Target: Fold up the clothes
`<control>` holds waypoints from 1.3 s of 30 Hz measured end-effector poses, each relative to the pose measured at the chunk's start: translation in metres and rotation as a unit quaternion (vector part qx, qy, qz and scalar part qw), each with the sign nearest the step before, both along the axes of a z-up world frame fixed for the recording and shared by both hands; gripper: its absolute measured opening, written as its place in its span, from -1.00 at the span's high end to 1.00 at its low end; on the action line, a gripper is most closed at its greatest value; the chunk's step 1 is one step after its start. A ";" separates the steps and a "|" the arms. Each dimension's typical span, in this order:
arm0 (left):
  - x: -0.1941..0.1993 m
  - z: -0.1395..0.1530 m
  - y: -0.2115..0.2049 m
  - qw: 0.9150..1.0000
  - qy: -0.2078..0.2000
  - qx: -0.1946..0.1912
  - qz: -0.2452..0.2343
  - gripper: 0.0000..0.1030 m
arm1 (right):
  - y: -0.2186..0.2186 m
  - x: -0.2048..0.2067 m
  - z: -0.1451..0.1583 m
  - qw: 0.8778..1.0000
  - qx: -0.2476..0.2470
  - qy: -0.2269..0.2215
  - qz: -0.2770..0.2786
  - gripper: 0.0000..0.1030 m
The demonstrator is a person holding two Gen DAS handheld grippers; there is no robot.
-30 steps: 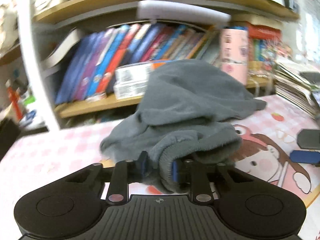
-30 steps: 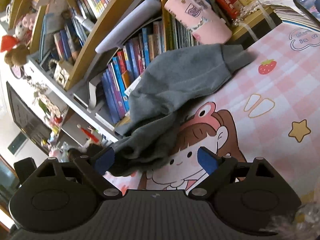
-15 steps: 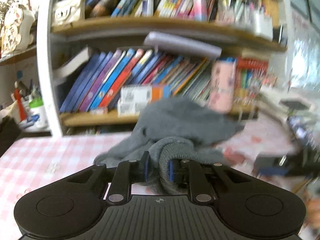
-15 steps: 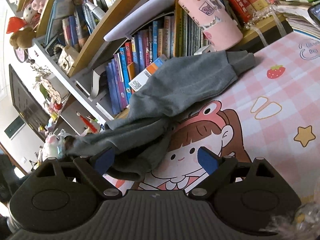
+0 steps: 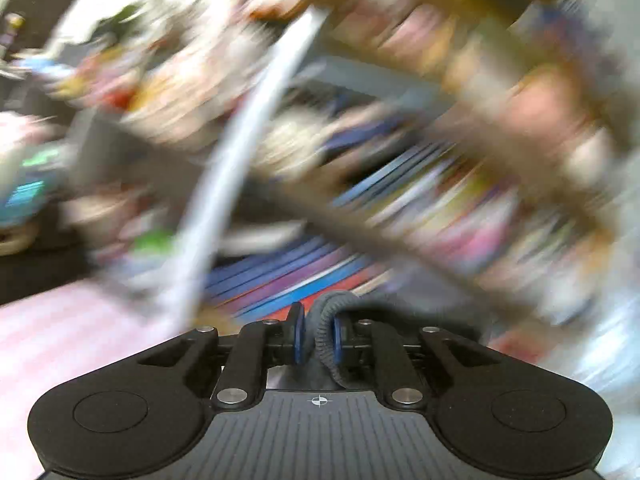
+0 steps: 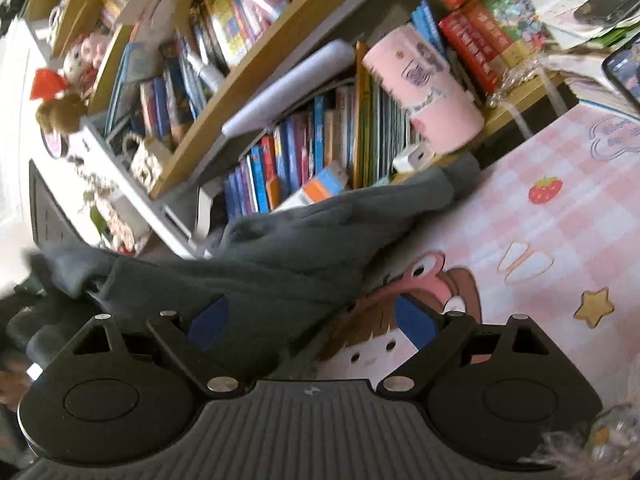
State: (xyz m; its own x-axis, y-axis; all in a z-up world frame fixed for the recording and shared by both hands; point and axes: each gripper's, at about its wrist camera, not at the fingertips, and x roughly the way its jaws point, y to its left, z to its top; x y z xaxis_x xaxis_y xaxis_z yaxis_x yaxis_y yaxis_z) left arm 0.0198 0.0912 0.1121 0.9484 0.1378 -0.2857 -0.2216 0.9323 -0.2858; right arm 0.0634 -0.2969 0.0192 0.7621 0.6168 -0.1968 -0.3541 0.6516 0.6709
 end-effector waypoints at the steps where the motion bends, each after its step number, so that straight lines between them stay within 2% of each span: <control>1: 0.007 -0.013 0.007 0.998 0.056 0.024 0.036 0.72 | 0.003 0.000 -0.001 1.000 -0.004 0.003 0.007 -0.76; 2: 0.010 -0.025 0.012 0.993 0.092 0.040 0.058 0.74 | 0.006 -0.001 -0.001 1.000 -0.007 0.005 0.014 -0.76; 3: 0.010 -0.036 0.016 0.990 0.110 0.048 0.069 0.72 | 0.009 -0.002 -0.002 1.000 -0.012 0.006 0.021 -0.76; 4: 0.009 -0.047 0.019 0.987 0.128 0.057 0.079 0.65 | 0.012 -0.003 -0.001 0.999 -0.017 0.006 0.026 -0.76; 5: 0.006 -0.053 0.022 0.985 0.137 0.054 0.084 0.50 | 0.014 -0.003 -0.001 0.999 -0.021 0.005 0.030 -0.76; 6: 0.003 -0.056 0.026 0.986 0.140 0.040 0.086 0.40 | 0.016 -0.004 0.000 0.999 -0.026 0.003 0.034 -0.76; 8: -0.003 -0.059 0.032 0.985 0.145 0.023 0.089 0.01 | 0.018 -0.004 0.000 0.999 -0.032 0.003 0.039 -0.76; 10: -0.010 -0.058 0.032 0.984 0.148 0.036 0.094 -0.07 | 0.018 -0.003 -0.001 0.999 -0.034 0.009 0.038 -0.76; 13: -0.016 -0.054 0.029 0.983 0.145 0.052 0.095 -0.38 | 0.016 -0.002 -0.003 0.999 -0.030 0.016 0.037 -0.76; 23: -0.026 -0.058 0.008 0.986 0.140 0.066 0.065 -0.43 | 0.022 -0.001 -0.004 0.998 -0.047 0.016 0.049 -0.76; 28: -0.026 -0.063 0.005 0.986 0.147 0.056 0.058 -0.43 | 0.027 -0.003 -0.004 0.996 -0.063 0.008 0.055 -0.77; 31: -0.025 -0.066 0.013 0.987 0.150 0.010 0.064 -0.43 | 0.028 -0.004 -0.003 0.996 -0.068 0.002 0.057 -0.77; 32: -0.024 -0.066 0.017 0.986 0.152 -0.016 0.068 -0.43 | 0.028 -0.004 -0.003 0.996 -0.069 0.003 0.055 -0.77; 33: -0.025 -0.067 0.021 0.984 0.151 -0.057 0.073 -0.42 | 0.028 -0.004 -0.004 0.996 -0.069 0.004 0.055 -0.77; 35: -0.029 -0.069 0.028 0.979 0.137 -0.136 0.070 -0.42 | 0.027 -0.003 -0.004 0.996 -0.065 0.008 0.055 -0.77; 37: -0.033 -0.070 0.029 0.972 0.131 -0.182 0.068 -0.42 | 0.026 -0.002 -0.005 0.996 -0.063 0.011 0.055 -0.77; 39: -0.036 -0.071 0.025 0.967 0.131 -0.211 0.064 -0.42 | 0.027 -0.003 -0.005 0.996 -0.064 0.009 0.056 -0.77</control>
State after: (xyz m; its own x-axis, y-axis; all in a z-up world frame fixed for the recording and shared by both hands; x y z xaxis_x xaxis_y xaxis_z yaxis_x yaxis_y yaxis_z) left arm -0.0165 0.1164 0.0413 0.8191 0.0680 -0.5695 -0.4433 0.7053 -0.5532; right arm 0.0608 -0.2702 0.0145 0.6851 0.6668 -0.2932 -0.4178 0.6895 0.5917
